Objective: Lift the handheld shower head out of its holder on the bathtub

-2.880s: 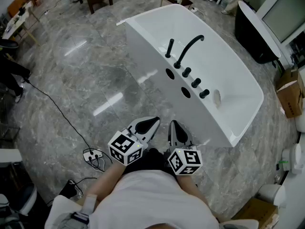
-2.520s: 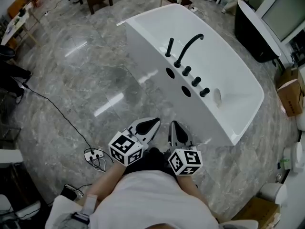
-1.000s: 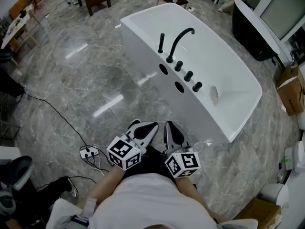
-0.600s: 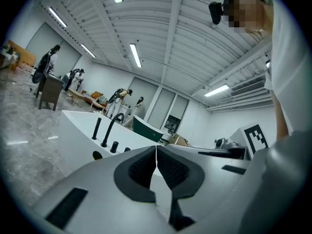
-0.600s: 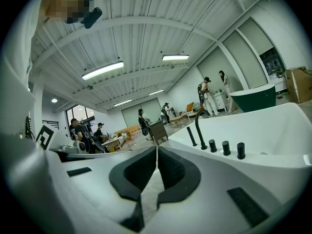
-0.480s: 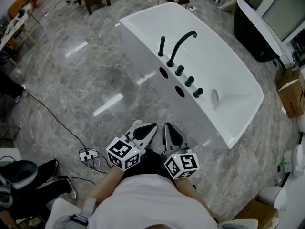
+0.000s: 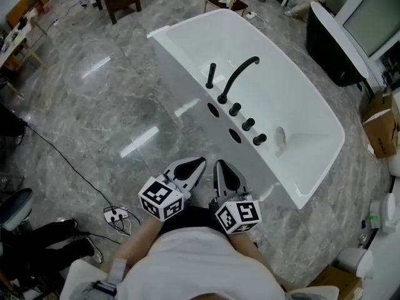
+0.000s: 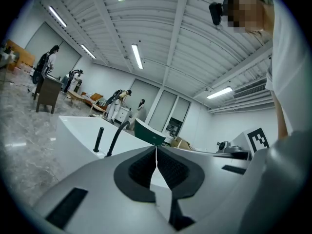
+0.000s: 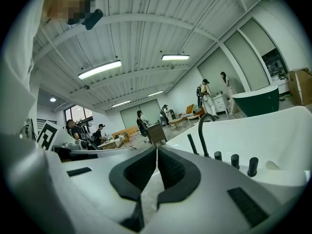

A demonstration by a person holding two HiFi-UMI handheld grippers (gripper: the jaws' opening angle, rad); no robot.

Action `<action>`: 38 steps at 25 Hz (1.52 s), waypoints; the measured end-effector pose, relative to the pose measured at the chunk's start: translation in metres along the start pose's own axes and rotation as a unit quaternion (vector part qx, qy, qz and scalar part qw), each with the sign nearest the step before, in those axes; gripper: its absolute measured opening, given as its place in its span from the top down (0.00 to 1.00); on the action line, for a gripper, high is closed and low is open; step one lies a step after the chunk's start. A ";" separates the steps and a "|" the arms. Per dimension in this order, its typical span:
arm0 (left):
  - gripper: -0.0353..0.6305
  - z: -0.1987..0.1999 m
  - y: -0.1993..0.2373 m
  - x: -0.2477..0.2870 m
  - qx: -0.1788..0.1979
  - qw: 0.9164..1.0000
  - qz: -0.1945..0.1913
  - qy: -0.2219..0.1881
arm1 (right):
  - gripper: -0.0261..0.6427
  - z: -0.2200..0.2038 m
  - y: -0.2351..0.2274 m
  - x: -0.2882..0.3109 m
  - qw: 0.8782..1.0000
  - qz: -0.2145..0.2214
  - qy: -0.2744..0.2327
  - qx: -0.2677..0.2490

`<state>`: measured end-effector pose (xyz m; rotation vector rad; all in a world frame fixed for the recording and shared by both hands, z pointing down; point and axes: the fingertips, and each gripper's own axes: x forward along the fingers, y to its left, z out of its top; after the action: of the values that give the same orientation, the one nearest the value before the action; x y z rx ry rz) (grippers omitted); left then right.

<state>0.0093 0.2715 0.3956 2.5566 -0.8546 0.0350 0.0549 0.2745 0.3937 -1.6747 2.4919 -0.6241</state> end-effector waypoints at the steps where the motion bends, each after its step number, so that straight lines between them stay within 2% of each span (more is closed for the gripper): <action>1: 0.93 0.004 0.005 0.004 0.000 1.000 -0.001 0.000 | 0.93 0.003 -0.002 0.006 1.000 -0.001 -0.001 -0.001; 18: 0.93 0.054 0.084 0.041 0.003 1.000 -0.023 -0.001 | 0.93 0.031 -0.014 0.096 1.000 -0.020 -0.008 -0.010; 26: 0.93 0.071 0.117 0.052 0.009 0.999 -0.046 0.002 | 0.93 0.043 -0.014 0.132 0.999 -0.038 -0.034 -0.017; 33: 0.93 0.070 0.136 0.057 0.009 0.998 -0.064 0.011 | 0.93 0.037 -0.010 0.149 0.998 -0.050 -0.043 -0.017; 38: 0.93 0.065 0.135 0.055 0.003 0.997 -0.073 0.017 | 0.93 0.033 -0.011 0.151 0.998 -0.054 -0.036 -0.012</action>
<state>-0.0318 0.1177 0.4002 2.6093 -0.6556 0.0354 0.0127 0.1254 0.3921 -1.8172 2.3815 -0.5361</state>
